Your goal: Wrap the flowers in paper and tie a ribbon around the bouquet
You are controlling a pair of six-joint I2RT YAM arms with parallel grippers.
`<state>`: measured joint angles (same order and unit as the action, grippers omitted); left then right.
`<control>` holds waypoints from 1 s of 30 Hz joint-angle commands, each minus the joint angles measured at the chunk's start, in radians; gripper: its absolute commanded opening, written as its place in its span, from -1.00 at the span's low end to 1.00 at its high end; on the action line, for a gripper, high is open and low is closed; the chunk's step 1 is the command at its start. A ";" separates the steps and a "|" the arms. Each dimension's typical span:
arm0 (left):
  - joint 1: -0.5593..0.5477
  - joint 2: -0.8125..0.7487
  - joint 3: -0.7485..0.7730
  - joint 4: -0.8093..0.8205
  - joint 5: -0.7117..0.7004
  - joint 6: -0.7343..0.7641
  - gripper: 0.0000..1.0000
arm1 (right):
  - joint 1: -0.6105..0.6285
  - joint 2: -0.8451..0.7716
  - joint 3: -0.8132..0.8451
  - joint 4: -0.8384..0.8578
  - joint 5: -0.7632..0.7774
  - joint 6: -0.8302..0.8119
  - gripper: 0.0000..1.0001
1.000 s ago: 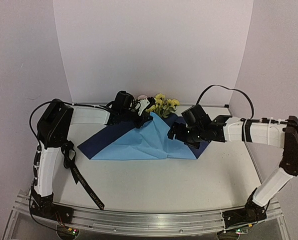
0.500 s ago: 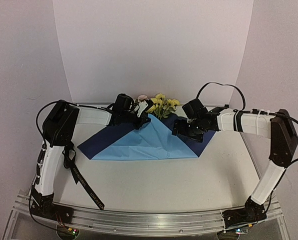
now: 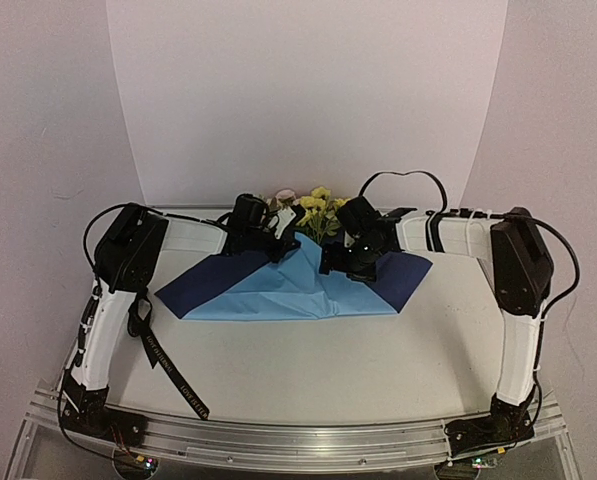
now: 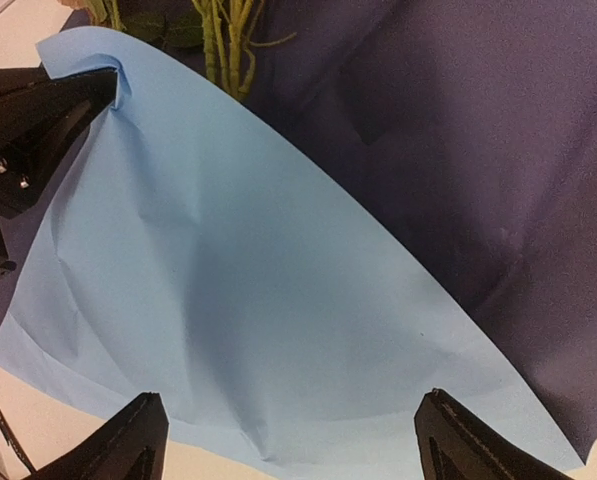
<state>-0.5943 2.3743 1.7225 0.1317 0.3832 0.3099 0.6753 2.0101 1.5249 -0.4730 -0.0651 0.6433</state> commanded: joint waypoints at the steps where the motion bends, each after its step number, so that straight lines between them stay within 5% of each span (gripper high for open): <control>1: 0.011 0.009 0.064 0.039 -0.017 -0.031 -0.97 | -0.002 0.071 0.086 -0.066 0.030 0.007 0.71; 8: 0.013 0.009 0.080 0.035 -0.010 -0.055 -0.91 | -0.002 0.151 0.118 -0.098 0.065 0.054 0.62; 16: 0.014 -0.069 0.060 0.001 -0.082 -0.161 0.06 | -0.002 0.177 0.146 -0.146 0.116 0.087 0.62; 20: 0.014 -0.198 0.013 -0.023 -0.134 -0.268 0.29 | -0.002 0.171 0.140 -0.157 0.125 0.092 0.62; 25: 0.014 -0.350 -0.012 -0.163 -0.084 -0.467 0.30 | -0.002 0.173 0.136 -0.166 0.131 0.099 0.63; 30: 0.014 -0.441 -0.096 -0.327 0.062 -0.640 -0.01 | -0.002 0.184 0.135 -0.168 0.128 0.111 0.63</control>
<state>-0.5834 2.0375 1.6948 -0.0549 0.3227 -0.1365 0.6739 2.1764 1.6386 -0.6185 0.0356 0.7348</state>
